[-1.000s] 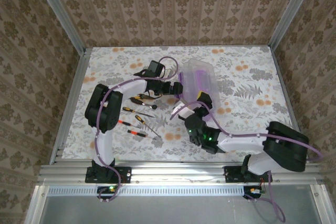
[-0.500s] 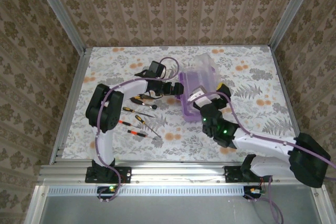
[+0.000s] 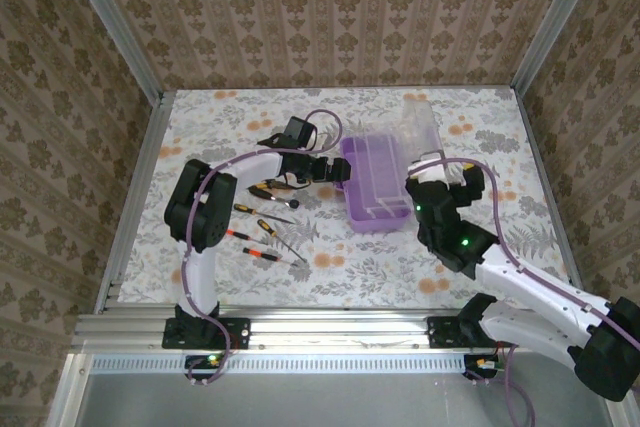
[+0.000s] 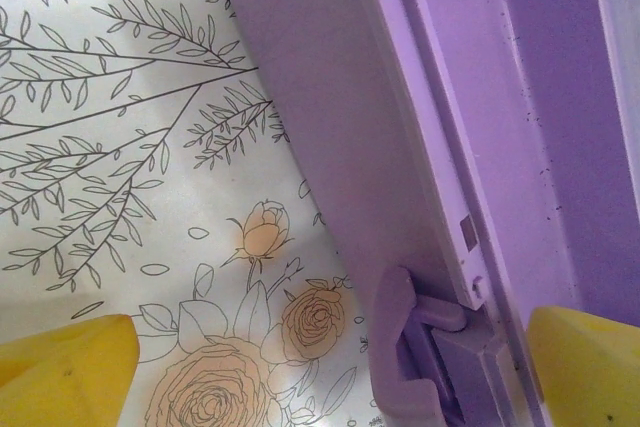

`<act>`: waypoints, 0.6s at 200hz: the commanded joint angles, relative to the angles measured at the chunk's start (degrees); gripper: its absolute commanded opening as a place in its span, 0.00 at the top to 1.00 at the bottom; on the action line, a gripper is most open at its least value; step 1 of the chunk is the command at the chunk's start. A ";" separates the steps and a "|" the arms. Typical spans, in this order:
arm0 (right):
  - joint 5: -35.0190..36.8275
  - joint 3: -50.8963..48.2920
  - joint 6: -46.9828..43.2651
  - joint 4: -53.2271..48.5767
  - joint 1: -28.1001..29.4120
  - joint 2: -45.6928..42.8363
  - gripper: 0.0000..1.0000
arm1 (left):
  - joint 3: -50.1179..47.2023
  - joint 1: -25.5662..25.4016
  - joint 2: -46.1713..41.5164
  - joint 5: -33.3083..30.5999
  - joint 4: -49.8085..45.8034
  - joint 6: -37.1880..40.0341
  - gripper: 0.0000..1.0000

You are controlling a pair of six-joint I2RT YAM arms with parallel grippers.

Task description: Pack the tool kit

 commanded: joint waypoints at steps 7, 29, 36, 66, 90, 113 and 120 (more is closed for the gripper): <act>0.70 2.71 10.68 -10.63 -3.24 -1.29 0.00 | 1.13 0.10 1.30 -0.27 -2.57 0.57 0.00; 0.55 3.97 17.08 -17.03 -8.25 -1.55 0.00 | 1.09 0.10 1.35 -0.26 -2.62 0.73 0.00; -0.68 4.16 18.80 -18.69 -10.25 -1.85 0.00 | 1.13 0.10 1.33 -0.20 -2.69 0.82 0.00; -12.28 4.44 25.56 -23.85 -20.46 -3.57 0.00 | 1.22 0.19 1.37 -0.09 -2.80 0.94 0.00; -19.84 4.52 28.22 -25.45 -26.40 -3.44 0.00 | 1.22 0.19 1.50 0.17 -2.61 1.02 0.00; -20.39 6.31 27.55 -26.15 -26.53 -3.91 0.00 | 1.30 0.41 1.81 0.35 -2.63 1.22 0.00; -20.91 7.34 26.92 -26.33 -26.49 -4.32 0.00 | 1.35 0.46 1.89 0.35 -2.61 1.34 0.00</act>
